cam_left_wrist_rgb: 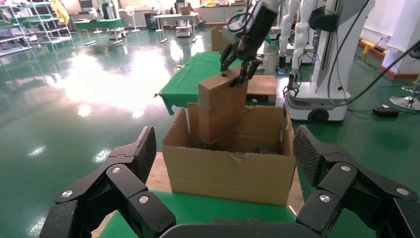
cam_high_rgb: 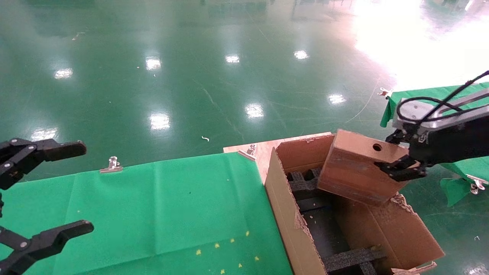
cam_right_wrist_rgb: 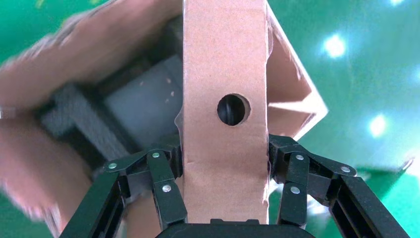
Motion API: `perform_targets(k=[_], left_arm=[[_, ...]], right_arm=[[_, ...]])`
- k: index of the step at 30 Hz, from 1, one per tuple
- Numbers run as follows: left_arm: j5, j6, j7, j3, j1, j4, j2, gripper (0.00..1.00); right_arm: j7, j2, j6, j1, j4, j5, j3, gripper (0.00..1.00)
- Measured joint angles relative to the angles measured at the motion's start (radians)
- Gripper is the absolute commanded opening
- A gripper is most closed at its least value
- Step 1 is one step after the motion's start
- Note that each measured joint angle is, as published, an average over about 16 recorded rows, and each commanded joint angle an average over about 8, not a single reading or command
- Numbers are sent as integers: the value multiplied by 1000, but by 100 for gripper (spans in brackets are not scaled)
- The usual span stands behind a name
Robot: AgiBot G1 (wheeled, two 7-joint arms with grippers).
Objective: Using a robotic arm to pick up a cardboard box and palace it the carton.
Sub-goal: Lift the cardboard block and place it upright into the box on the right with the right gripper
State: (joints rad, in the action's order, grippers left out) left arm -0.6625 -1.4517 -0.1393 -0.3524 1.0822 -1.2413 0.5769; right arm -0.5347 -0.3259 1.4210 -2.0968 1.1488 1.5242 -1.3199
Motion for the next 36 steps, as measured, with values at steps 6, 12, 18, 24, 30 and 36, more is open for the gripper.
perform_targets(k=[6, 12, 18, 24, 30, 36], left_arm=[[0, 0, 0, 0, 0, 0, 0, 100], [0, 0, 0, 0, 0, 0, 0, 100], [0, 0, 0, 0, 0, 0, 0, 100], [0, 0, 0, 0, 0, 0, 0, 100], [0, 0, 0, 0, 0, 0, 0, 100], [0, 0, 0, 0, 0, 0, 0, 100]], right_arm=[[-319, 33, -112, 70, 92, 46, -30, 0], [-610, 56, -190, 129, 173, 96, -61, 0], [-789, 61, -226, 166, 206, 120, -82, 0], [-858, 57, -242, 185, 201, 123, -92, 0], [-920, 48, -261, 196, 195, 152, -100, 0], [-1013, 31, -280, 213, 194, 207, -115, 0]])
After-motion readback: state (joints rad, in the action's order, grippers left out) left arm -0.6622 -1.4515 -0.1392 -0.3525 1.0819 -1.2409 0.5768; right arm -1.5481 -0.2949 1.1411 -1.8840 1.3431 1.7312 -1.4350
